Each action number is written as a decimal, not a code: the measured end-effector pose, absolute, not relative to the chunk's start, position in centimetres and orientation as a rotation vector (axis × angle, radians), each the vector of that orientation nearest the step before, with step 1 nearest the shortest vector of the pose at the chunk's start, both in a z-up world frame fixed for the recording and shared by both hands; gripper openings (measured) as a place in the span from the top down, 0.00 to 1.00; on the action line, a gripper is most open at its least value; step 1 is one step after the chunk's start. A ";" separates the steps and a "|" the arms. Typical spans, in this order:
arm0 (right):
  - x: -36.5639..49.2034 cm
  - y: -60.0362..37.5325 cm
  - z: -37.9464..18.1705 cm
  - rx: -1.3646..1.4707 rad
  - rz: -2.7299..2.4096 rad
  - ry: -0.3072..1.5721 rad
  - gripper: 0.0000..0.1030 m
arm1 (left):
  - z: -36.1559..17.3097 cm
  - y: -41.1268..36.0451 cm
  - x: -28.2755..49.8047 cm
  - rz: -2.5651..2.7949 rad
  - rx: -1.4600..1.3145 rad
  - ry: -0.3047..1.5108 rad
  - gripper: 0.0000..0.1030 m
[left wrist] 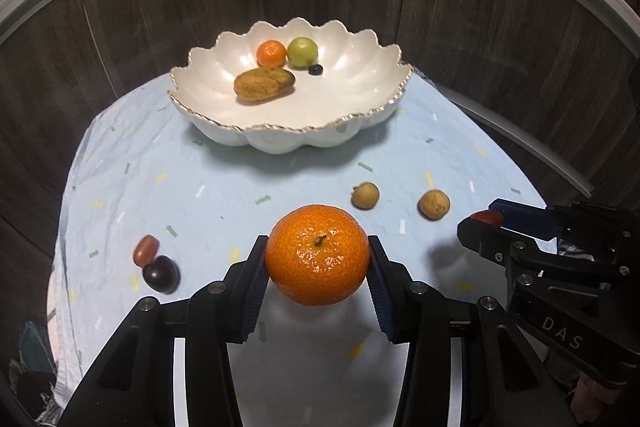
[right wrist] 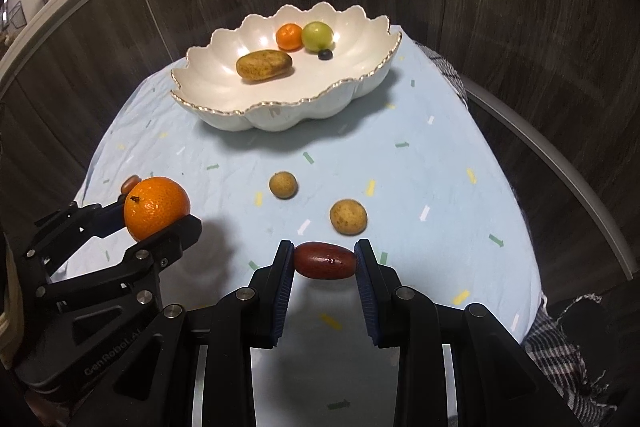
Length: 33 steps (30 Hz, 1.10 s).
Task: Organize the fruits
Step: 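Carry the orange and red jujube over the white bowl with both tools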
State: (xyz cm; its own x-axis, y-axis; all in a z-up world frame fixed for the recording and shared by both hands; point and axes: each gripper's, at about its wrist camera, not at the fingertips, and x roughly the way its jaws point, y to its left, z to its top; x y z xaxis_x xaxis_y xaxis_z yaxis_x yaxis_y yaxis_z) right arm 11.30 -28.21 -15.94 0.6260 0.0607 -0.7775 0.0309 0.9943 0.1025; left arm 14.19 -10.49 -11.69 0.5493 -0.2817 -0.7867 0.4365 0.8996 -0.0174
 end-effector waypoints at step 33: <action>15.8 -28.7 -9.4 0.115 0.032 0.744 0.69 | -5.6 -9.9 20.1 -0.376 0.158 0.793 0.55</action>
